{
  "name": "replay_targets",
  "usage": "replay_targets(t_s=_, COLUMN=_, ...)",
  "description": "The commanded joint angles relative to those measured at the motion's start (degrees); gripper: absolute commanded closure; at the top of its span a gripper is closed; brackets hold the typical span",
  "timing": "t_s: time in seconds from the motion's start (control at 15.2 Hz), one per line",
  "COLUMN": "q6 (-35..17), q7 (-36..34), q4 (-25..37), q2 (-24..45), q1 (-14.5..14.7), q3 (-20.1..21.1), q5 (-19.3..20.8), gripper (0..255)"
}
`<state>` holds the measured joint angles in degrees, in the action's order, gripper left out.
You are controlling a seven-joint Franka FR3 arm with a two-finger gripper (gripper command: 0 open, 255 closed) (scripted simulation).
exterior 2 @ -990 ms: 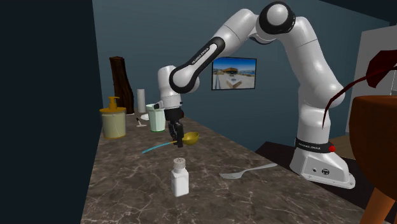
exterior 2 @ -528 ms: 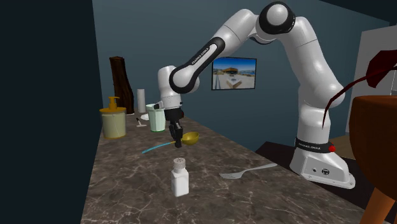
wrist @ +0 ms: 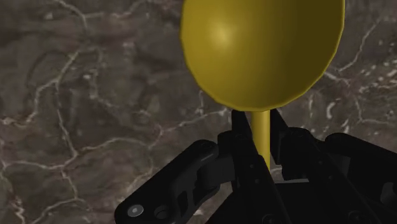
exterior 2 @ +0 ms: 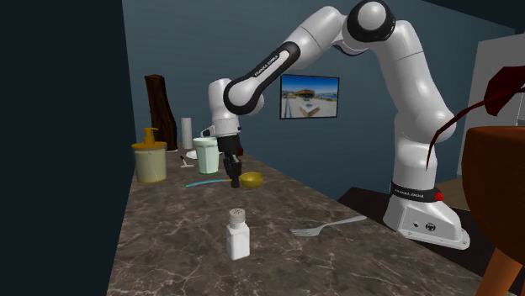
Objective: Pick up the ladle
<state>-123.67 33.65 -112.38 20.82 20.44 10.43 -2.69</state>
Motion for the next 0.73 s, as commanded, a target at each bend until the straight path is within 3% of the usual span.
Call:
replay_targets(t_s=0.0, q6=1.39, q7=-0.01, q4=0.51, q2=-0.86, q1=-0.07, q3=0.06, q5=-0.11, gripper=255)
replay_targets(t_s=0.66, q6=6.70, q7=-0.08, q4=2.41, q2=-4.32, q1=-0.30, q3=0.26, q5=-0.59, gripper=255)
